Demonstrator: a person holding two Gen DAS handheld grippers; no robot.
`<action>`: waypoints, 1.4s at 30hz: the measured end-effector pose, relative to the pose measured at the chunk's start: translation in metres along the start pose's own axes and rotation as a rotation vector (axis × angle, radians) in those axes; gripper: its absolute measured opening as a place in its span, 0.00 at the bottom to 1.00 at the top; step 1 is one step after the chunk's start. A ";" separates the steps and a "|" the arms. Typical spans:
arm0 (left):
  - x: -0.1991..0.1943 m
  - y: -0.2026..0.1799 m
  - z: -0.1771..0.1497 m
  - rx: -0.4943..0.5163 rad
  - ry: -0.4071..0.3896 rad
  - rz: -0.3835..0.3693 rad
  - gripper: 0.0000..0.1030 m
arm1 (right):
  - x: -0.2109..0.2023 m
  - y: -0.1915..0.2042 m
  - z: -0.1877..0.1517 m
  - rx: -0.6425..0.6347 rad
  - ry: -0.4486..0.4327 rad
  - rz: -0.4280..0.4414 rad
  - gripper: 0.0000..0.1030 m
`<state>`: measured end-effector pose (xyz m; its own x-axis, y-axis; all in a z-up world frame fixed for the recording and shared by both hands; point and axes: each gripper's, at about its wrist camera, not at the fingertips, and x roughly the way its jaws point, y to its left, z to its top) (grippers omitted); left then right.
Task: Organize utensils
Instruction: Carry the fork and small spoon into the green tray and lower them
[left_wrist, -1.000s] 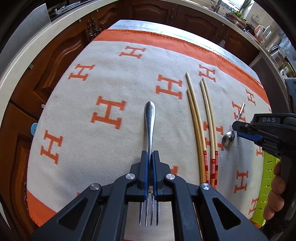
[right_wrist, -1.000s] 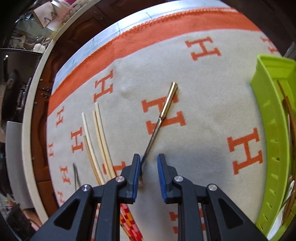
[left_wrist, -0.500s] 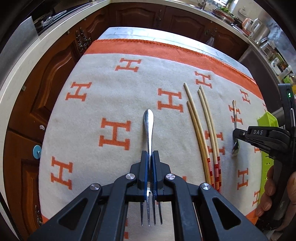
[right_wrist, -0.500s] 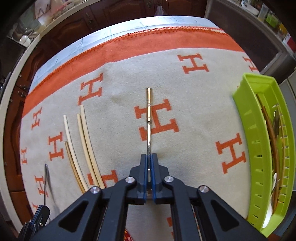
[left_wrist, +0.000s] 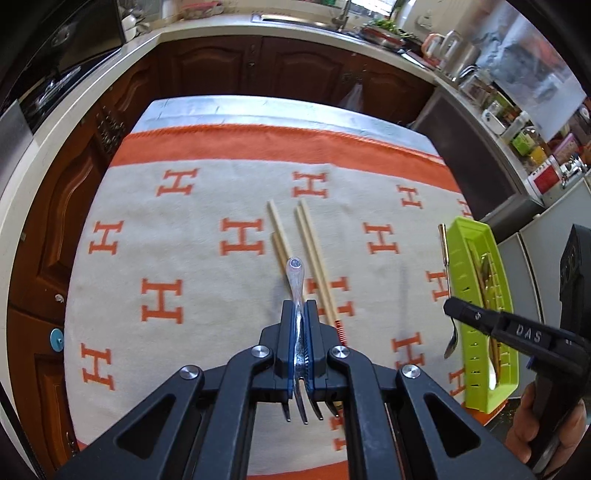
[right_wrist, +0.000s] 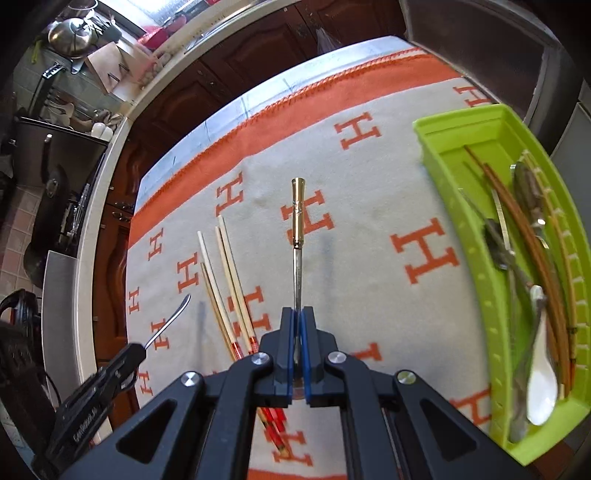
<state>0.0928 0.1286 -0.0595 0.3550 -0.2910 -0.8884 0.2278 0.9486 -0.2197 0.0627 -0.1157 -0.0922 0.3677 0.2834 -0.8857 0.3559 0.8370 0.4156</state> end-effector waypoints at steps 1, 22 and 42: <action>-0.002 -0.006 0.000 0.004 -0.007 0.001 0.02 | -0.008 -0.006 -0.003 -0.003 -0.006 0.001 0.03; -0.003 -0.229 -0.013 0.241 -0.172 -0.110 0.02 | -0.077 -0.129 0.009 -0.116 -0.009 -0.064 0.03; 0.072 -0.260 -0.036 0.222 -0.008 -0.054 0.17 | -0.060 -0.153 0.024 -0.216 0.008 -0.128 0.04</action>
<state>0.0264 -0.1345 -0.0810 0.3439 -0.3429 -0.8741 0.4404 0.8811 -0.1724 0.0066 -0.2715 -0.0980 0.3246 0.1717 -0.9301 0.2068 0.9467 0.2469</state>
